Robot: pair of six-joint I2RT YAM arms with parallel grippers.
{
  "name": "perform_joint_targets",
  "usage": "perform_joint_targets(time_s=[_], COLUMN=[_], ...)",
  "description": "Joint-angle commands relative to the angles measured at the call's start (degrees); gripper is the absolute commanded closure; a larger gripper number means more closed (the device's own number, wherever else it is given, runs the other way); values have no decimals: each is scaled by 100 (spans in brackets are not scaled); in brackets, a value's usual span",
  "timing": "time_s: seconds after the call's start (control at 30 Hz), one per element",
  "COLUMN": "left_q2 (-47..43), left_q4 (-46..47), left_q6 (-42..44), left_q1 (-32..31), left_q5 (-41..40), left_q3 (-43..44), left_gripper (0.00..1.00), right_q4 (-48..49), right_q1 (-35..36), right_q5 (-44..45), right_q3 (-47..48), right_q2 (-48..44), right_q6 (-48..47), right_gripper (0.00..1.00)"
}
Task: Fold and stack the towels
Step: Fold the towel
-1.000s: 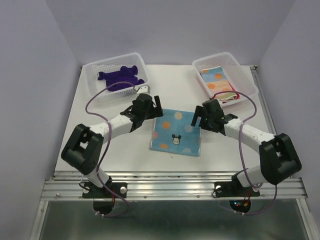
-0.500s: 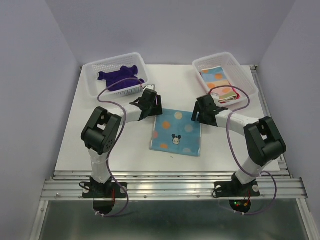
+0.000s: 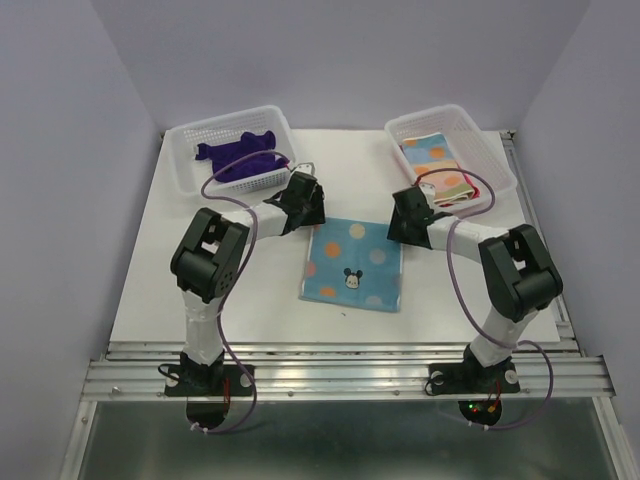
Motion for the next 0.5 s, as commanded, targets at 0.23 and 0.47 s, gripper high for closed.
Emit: perform_joint_targets(time_s=[0.23,0.47], left_q2=[250,294], left_q4=[-96,-123], left_q6=[125,177], left_q1=[31,31], left_q5=[104,69], left_q3=[295,278], left_gripper=[71,100], right_q4=[708,945], right_q1=[-59,-59], right_q5=[280,201], right_q3=[479,444], right_q2=[390,302], right_q6=[-185,-176], right_gripper=[41,41])
